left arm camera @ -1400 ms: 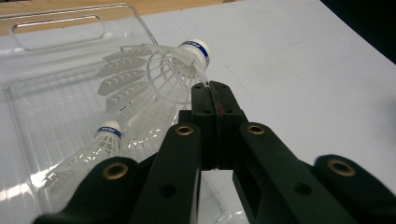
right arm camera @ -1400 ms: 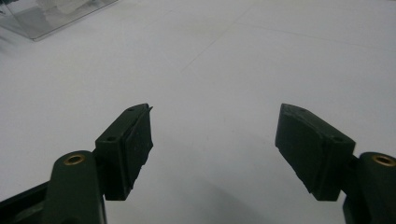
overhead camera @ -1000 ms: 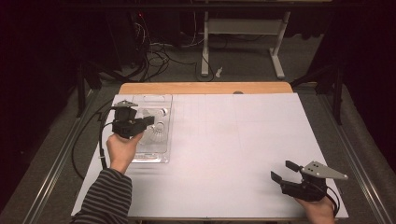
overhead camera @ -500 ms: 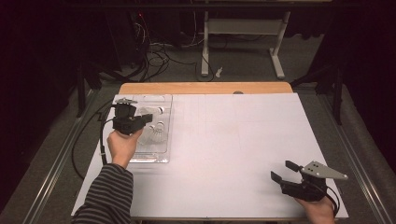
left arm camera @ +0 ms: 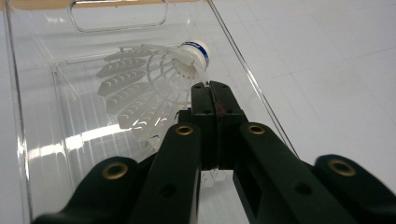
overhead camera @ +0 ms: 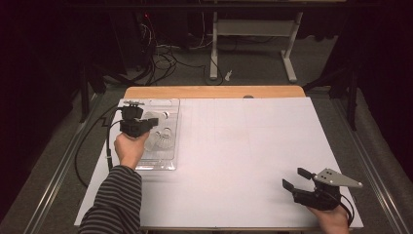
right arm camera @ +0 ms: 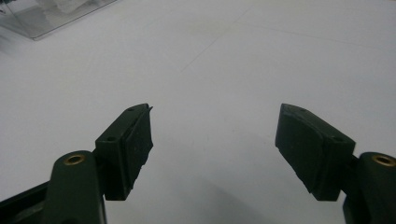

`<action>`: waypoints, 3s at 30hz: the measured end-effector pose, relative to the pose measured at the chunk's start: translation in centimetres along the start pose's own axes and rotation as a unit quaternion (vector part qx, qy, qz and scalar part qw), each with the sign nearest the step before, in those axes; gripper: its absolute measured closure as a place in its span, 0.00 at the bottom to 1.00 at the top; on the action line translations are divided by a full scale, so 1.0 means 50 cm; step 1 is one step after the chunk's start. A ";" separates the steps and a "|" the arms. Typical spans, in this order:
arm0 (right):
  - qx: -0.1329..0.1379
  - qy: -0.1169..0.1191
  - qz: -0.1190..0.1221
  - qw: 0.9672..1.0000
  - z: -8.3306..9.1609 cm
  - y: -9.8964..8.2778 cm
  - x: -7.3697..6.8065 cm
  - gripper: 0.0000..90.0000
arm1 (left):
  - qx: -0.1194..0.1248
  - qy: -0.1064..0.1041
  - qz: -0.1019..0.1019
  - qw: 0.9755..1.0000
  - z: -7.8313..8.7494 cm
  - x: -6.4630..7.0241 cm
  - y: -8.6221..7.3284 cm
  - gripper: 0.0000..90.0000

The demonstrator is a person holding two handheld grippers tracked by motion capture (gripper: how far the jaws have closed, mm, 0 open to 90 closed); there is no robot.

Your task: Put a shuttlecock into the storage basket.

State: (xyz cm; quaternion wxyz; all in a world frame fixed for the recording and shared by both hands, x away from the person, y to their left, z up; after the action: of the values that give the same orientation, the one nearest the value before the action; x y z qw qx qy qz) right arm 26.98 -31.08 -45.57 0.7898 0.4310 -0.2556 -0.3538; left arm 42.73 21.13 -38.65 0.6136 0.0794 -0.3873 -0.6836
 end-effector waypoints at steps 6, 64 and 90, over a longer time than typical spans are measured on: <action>-0.001 0.001 0.000 1.000 0.000 0.000 0.000 0.31 | -0.006 0.004 0.007 1.000 -0.013 -0.003 0.002 0.99; -0.001 0.001 0.000 1.000 0.000 0.000 -0.001 0.31 | -0.007 0.022 -0.028 0.999 -0.006 0.015 -0.019 0.71; 0.001 0.001 -0.001 1.000 0.001 0.000 0.000 0.31 | 0.012 0.009 -0.069 0.998 0.017 0.054 -0.053 0.53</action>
State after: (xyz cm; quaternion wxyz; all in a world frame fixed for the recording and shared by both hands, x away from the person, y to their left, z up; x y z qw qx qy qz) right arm 26.96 -31.07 -45.55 0.7895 0.4319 -0.2547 -0.3539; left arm 39.53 18.92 -38.72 0.5677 0.1192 -0.3831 -0.7189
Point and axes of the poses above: each handheld gripper's, and its own axes: z roughly backward along the jaws, y roughly out of its top, x roughly to its right, the point moved 1 cm from there along -z, roughly forward along the jaws, and after that the axes turned 10 degrees about z, right-handed, at the moved point
